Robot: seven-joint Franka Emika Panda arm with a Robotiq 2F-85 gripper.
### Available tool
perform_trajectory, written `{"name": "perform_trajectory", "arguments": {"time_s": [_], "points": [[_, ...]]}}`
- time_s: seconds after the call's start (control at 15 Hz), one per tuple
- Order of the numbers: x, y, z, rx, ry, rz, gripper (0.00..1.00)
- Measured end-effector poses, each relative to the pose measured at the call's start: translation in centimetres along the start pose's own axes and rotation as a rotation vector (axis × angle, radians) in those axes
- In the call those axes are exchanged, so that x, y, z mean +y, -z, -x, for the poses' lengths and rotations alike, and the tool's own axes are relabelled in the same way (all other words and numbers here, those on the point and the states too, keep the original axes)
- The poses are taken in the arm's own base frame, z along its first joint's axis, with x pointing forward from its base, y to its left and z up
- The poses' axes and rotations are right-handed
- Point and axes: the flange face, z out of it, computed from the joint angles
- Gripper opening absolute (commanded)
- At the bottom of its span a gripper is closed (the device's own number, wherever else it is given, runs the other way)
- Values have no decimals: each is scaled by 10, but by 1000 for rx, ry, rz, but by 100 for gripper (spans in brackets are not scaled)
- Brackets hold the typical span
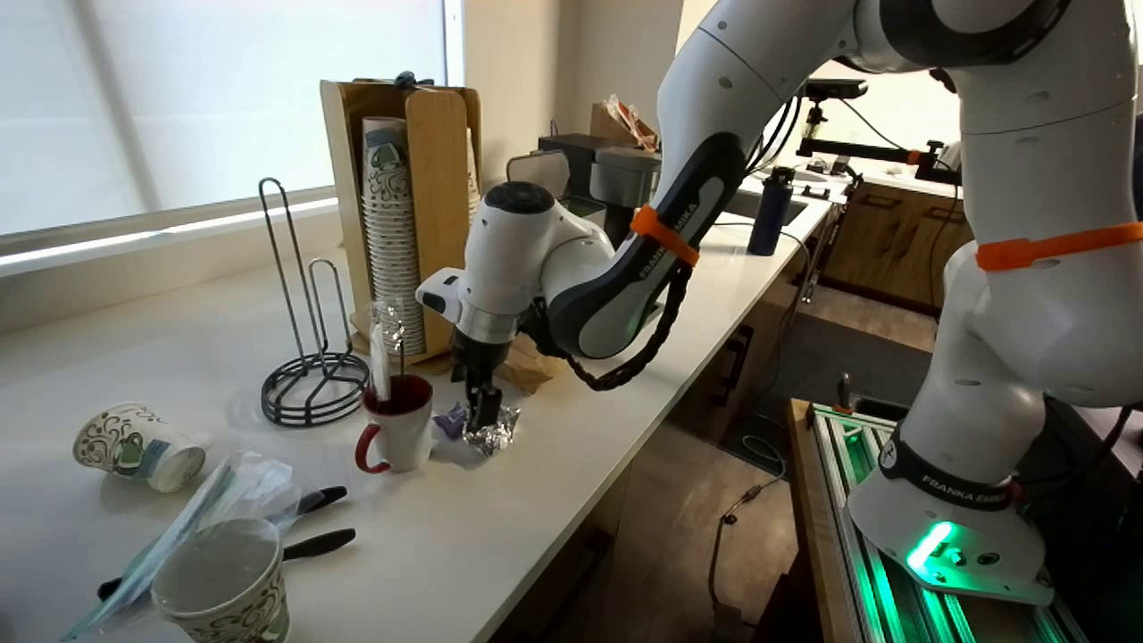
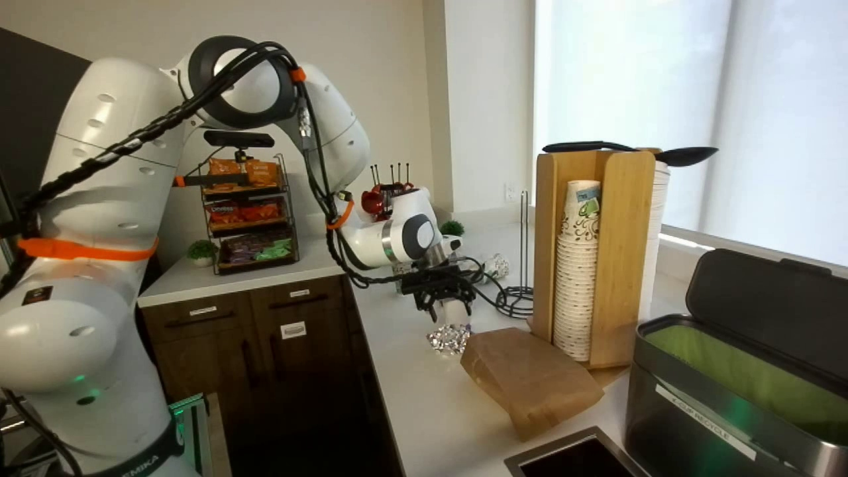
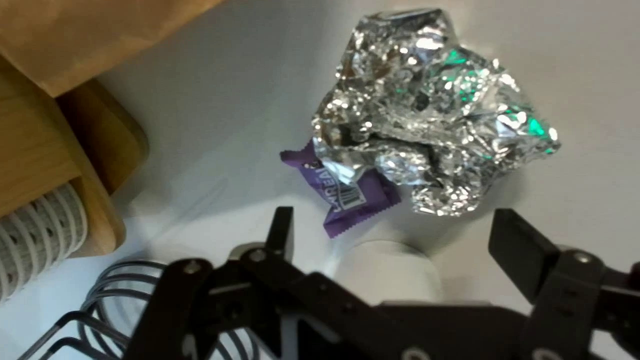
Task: Put the crumpled foil paper in the trash chute.
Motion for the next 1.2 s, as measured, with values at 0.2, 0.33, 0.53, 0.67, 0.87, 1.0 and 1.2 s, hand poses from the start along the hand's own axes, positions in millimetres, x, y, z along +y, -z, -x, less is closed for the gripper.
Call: {"name": "perform_trajectory", "arguments": {"time_s": [0.2, 0.33, 0.53, 0.67, 0.87, 1.0, 1.2], "points": [[-13, -7, -3, -6, 21, -63, 100], [-15, -11, 0, -36, 17, -77, 100], [-3, -13, 9, -65, -19, -51, 100], [6, -14, 14, -77, -43, -34, 100], [7, -18, 17, -88, -50, -38, 100], [1, -24, 17, -96, -50, -51, 100], [-8, -36, 15, -112, -50, -79, 75]]}}
